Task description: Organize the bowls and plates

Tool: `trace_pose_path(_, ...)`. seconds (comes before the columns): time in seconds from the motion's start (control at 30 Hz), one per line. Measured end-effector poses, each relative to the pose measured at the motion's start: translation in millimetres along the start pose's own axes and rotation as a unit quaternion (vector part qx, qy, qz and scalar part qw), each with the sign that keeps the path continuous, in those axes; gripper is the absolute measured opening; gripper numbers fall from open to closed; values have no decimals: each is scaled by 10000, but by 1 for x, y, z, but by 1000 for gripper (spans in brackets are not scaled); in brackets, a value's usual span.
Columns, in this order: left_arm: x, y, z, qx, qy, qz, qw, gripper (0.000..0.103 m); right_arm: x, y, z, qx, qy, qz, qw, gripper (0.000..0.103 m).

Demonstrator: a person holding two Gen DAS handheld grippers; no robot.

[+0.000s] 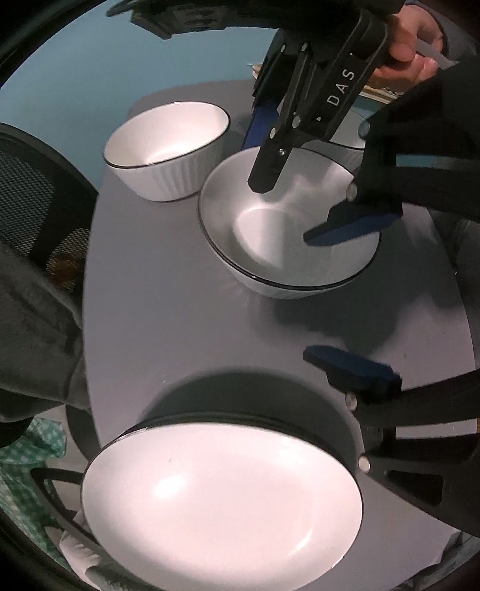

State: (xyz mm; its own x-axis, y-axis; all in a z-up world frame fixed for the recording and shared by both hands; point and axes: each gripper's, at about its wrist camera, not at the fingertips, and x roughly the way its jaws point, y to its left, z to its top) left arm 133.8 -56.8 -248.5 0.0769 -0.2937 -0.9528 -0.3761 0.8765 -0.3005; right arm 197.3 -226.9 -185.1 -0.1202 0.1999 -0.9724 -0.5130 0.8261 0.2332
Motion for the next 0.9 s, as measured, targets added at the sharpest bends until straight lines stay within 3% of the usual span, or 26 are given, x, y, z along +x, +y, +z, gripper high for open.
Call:
trace_pose_path(0.07, 5, -2, 0, 13, 18, -81, 10000, 52, 4, 0, -2, -23, 50, 17, 10000, 35)
trace_pose_path(0.13, 10, -2, 1, -2, 51, -85, 10000, 41, 6, -2, -4, -34, 88, 54, 9999, 30)
trace_pose_path(0.33, 24, -2, 4, -120, 132, -140, 9997, 23, 15, -2, -4, 12, 179, 125, 9998, 18)
trace_pose_path(0.7, 38, 10, 5, -234, 147, -146, 9995, 11, 19, 1, -3, -12, 221, -22, 9998, 9)
trace_pose_path(0.9, 38, 7, 5, -118, 114, 115, 9998, 8, 17, 5, -1, 0, 159, -53, 9999, 7)
